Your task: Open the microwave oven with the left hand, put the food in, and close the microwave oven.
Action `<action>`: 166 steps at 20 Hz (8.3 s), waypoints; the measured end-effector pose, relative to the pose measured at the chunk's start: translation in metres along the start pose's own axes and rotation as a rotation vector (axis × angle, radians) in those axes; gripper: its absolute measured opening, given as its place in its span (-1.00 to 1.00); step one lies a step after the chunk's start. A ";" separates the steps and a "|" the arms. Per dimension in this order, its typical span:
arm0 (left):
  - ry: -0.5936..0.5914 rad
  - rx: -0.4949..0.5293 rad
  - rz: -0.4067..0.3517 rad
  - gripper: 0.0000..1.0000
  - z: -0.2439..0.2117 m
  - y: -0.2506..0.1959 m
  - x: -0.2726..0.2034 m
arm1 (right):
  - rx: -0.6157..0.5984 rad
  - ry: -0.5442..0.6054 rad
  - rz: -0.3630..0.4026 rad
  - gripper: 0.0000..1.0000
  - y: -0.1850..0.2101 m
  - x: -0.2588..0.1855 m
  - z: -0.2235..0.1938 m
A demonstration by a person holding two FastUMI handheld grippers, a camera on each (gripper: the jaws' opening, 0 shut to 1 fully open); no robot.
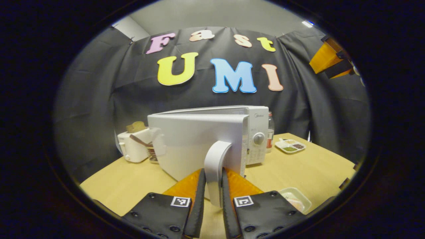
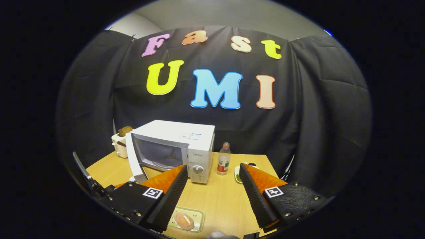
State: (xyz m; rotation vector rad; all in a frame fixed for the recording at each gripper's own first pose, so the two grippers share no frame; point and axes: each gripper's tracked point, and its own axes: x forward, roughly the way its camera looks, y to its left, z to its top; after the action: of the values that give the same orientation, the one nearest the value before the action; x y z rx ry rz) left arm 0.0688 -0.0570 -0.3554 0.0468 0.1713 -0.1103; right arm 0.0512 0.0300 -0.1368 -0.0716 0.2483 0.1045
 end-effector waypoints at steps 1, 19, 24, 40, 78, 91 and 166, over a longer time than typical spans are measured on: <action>0.017 -0.008 0.028 -0.20 -0.008 0.013 -0.009 | -0.007 -0.003 0.021 0.91 0.010 -0.001 0.001; 0.055 0.072 0.357 0.92 -0.015 0.213 -0.118 | -0.018 0.106 0.224 0.91 0.107 0.014 -0.072; 0.032 0.062 0.420 0.99 0.004 0.235 -0.141 | -0.026 0.097 0.220 0.91 0.103 0.020 -0.084; -0.224 0.035 0.140 0.85 0.176 0.125 -0.125 | -0.080 0.306 0.230 0.92 0.090 0.019 -0.277; -0.166 0.019 0.172 0.84 0.169 0.192 -0.079 | 0.500 0.193 0.207 0.45 0.230 0.234 -0.118; -0.165 0.020 0.225 0.84 0.163 0.212 -0.069 | 0.647 0.110 -0.077 0.45 0.231 0.351 -0.135; 0.011 0.063 -0.136 0.86 0.014 -0.062 0.174 | 0.209 -0.109 -0.261 0.97 -0.057 0.059 -0.017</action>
State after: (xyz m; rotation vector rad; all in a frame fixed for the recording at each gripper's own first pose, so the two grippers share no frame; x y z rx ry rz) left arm 0.2345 -0.1379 -0.3741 0.0987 0.1820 -0.2517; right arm 0.1102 -0.0226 -0.1648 0.1097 0.1382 -0.1766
